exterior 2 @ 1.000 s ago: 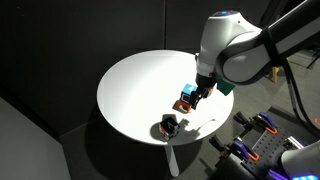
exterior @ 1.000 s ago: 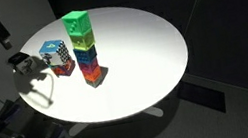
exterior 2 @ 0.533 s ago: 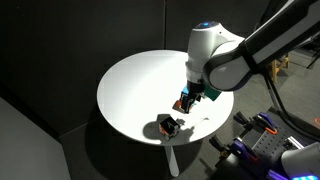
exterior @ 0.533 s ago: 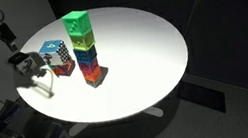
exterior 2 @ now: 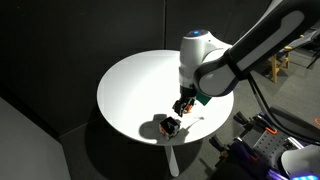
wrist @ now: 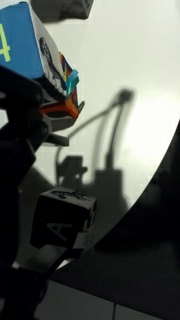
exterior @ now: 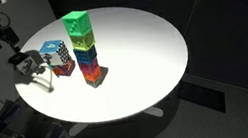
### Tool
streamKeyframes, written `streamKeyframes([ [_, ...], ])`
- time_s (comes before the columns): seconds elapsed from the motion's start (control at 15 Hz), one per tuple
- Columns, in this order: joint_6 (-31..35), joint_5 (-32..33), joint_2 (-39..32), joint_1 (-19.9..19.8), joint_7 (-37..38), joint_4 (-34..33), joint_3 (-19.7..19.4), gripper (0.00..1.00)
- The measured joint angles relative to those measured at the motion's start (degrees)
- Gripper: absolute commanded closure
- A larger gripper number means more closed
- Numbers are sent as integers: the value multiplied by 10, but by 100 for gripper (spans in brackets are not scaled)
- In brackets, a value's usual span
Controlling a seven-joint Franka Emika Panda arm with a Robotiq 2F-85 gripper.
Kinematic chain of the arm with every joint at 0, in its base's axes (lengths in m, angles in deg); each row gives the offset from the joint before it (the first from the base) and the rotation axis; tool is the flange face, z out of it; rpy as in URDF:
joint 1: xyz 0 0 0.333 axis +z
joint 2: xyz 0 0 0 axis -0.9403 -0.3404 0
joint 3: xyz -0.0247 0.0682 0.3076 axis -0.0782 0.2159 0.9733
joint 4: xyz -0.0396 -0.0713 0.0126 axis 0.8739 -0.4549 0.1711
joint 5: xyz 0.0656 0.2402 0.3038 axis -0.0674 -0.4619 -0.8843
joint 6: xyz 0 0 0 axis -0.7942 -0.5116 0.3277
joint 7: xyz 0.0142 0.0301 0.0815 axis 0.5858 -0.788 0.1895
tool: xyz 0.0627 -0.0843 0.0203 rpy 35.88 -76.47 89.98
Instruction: Put the plushy cube on the eft on top of the other plushy cubes on the right
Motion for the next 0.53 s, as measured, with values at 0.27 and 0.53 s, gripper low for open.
streamKeyframes([
  [0.27, 0, 0, -5, 1, 0, -4, -1, 0],
  [0.53, 0, 0, -5, 1, 0, -4, -1, 0],
])
